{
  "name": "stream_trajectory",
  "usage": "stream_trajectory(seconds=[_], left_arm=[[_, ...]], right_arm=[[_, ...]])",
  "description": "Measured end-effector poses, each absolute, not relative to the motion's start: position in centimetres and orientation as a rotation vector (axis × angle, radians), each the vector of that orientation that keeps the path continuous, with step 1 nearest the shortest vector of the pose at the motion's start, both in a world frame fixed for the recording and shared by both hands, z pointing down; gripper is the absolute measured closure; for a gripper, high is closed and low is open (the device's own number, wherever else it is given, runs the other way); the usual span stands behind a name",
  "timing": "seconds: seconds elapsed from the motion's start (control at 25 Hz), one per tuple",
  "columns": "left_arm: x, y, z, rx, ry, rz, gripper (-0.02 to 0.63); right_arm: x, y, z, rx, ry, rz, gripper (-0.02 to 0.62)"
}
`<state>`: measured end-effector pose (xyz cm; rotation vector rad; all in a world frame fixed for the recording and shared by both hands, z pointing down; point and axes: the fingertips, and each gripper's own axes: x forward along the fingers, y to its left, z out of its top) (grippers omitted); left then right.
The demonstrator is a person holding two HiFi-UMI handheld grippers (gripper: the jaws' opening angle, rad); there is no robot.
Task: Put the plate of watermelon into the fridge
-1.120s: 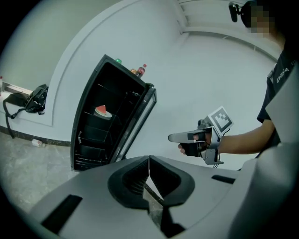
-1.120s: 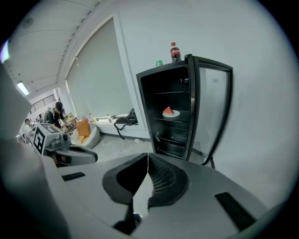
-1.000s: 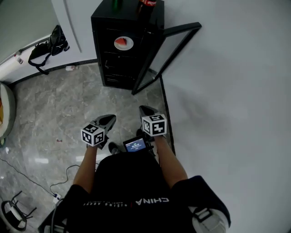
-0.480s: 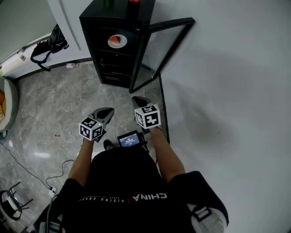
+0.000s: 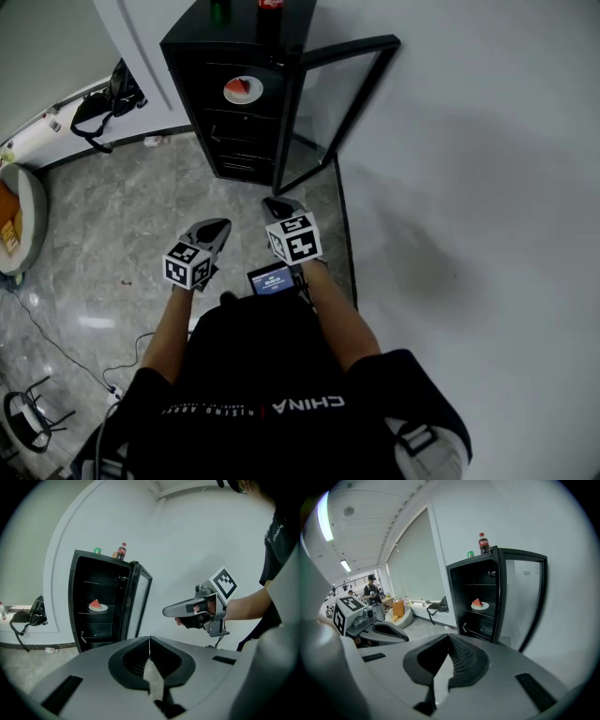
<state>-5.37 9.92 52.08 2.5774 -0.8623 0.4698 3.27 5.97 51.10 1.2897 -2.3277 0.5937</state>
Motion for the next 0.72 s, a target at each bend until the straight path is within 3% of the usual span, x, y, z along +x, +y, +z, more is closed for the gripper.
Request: stream_trajectory(seconds=[0.72], left_arm=[[-3.6,8.8,51.2,2.600,-0.761,0.347,0.592]], right_arm=[[4.2,6.2,52.2,1.278,-2.305,0.652,0.580]])
